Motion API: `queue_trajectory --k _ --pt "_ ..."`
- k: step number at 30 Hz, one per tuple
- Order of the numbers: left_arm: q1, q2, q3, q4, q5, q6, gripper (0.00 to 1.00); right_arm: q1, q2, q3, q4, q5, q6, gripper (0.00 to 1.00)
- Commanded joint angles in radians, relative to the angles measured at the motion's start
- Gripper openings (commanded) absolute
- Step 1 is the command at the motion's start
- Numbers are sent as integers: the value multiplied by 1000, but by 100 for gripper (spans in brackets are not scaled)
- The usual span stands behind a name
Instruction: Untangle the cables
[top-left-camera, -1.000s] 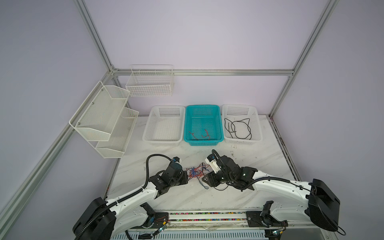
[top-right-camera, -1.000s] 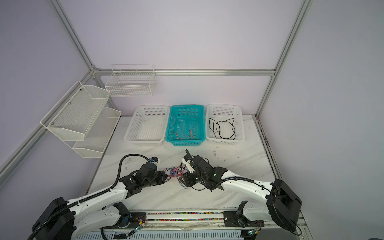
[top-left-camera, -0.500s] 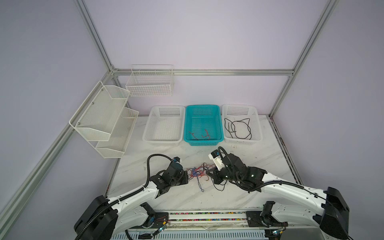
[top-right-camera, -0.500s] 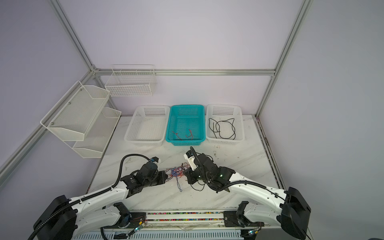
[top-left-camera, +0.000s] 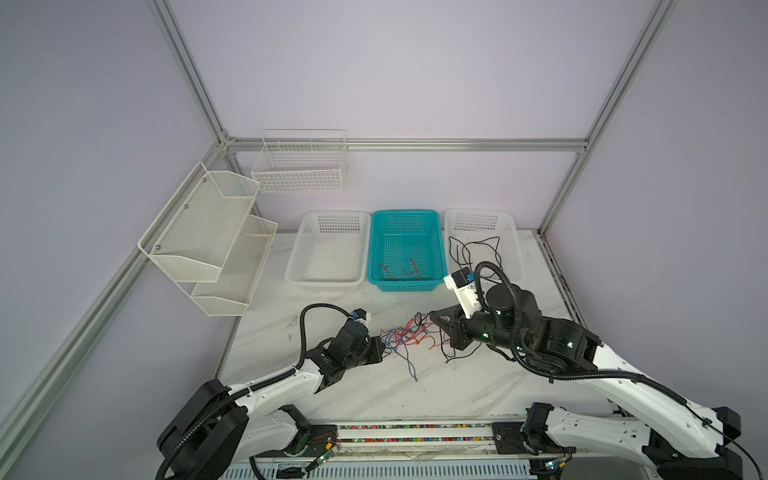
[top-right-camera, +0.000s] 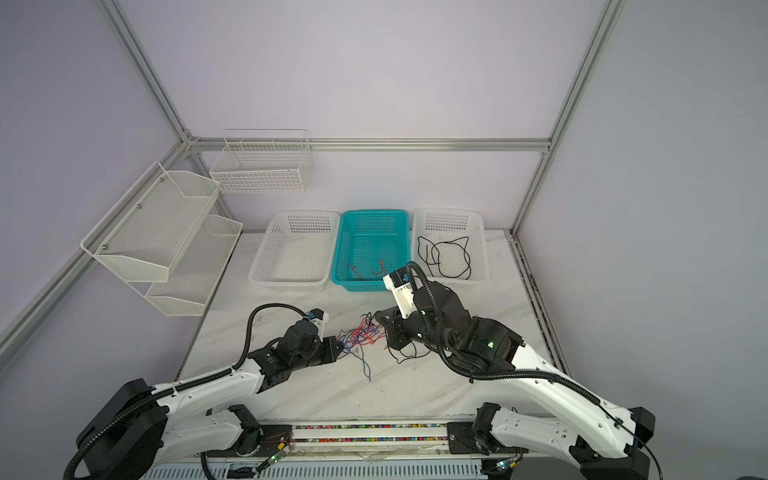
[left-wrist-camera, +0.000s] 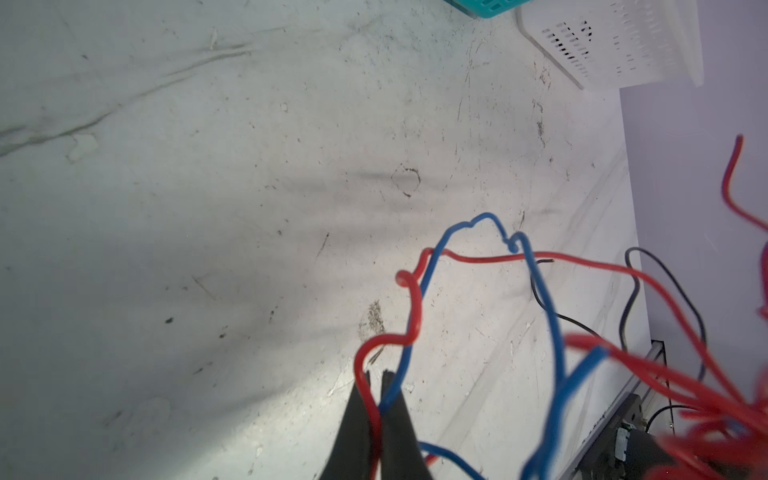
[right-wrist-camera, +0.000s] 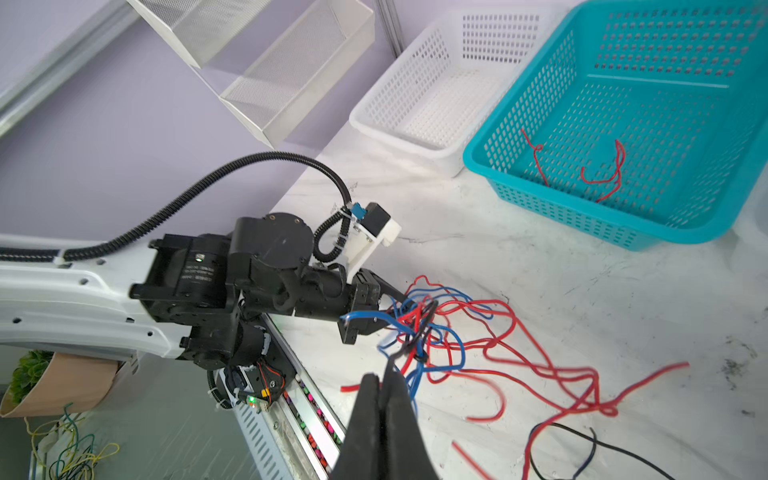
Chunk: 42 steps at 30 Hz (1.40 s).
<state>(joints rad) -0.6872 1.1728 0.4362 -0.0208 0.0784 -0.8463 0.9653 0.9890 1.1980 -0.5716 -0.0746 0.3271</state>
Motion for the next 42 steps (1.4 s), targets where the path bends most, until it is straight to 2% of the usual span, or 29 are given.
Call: queue_trajectory --k 1,9,17,26,34,37,42 --pt "20 37 12 -116 -58 20 0 -1 -62 116 79 61 -29 0" --pt "37 53 -4 -114 -57 32 0 -2 -71 149 70 98 -35 0" --pt "71 60 -33 -125 -67 43 0 -2 -155 264 32 245 -41 0" --pt "87 96 -45 -99 -49 49 0 -1 -170 299 21 248 -30 0" --pt "111 116 -60 -100 -50 49 0 -2 -217 322 29 340 -32 0" --pt "123 114 -73 -59 4 47 0 -2 -212 289 29 336 -32 0" --pt "123 63 -69 -7 100 42 0 -1 -155 151 56 193 -32 0"
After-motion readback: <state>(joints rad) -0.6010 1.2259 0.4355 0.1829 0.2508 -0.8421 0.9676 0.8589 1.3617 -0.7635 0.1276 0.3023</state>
